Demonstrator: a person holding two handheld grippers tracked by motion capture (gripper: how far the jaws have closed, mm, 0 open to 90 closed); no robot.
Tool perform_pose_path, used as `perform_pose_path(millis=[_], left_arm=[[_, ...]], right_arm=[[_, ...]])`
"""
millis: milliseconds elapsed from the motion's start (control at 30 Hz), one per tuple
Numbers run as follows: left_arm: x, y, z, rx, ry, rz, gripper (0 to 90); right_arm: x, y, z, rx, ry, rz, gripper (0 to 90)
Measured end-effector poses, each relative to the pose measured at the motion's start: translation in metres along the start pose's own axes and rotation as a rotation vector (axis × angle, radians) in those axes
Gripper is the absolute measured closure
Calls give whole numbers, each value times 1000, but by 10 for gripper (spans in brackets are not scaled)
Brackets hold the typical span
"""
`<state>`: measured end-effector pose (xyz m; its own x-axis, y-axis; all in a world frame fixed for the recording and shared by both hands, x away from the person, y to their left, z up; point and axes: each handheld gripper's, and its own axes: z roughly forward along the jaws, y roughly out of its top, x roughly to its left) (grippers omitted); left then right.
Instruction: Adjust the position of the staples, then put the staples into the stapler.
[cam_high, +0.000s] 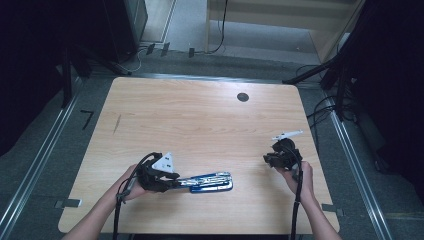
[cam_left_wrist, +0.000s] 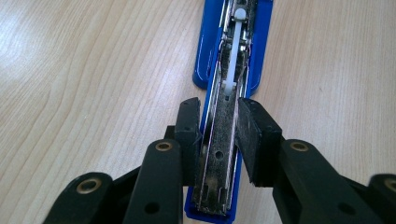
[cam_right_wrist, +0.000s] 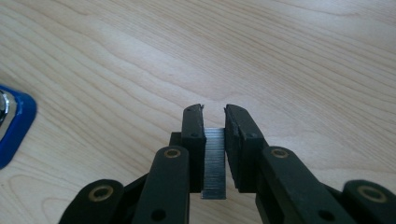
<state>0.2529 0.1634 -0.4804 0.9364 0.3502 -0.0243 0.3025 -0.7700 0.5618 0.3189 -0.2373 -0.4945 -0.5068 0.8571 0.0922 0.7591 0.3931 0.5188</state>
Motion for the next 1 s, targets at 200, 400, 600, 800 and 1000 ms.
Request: perform_pose_path(millis=[200, 400, 600, 800, 1000], left_arm=[[-1, 0, 0, 1, 4, 1, 710], [0, 0, 0, 1, 2, 2, 710], [0, 0, 0, 2, -2, 4, 710], [1, 1, 0, 5, -6, 7, 710], [1, 2, 1, 5, -8, 12, 711]], right_arm=[[11, 4, -4, -3, 20, -37, 795], [19, 6, -6, -6, 40, -75, 795], [25, 7, -7, -5, 65, -95, 796], [31, 8, -7, -9, 90, -119, 795], [38, 9, -7, -10, 113, -148, 796]])
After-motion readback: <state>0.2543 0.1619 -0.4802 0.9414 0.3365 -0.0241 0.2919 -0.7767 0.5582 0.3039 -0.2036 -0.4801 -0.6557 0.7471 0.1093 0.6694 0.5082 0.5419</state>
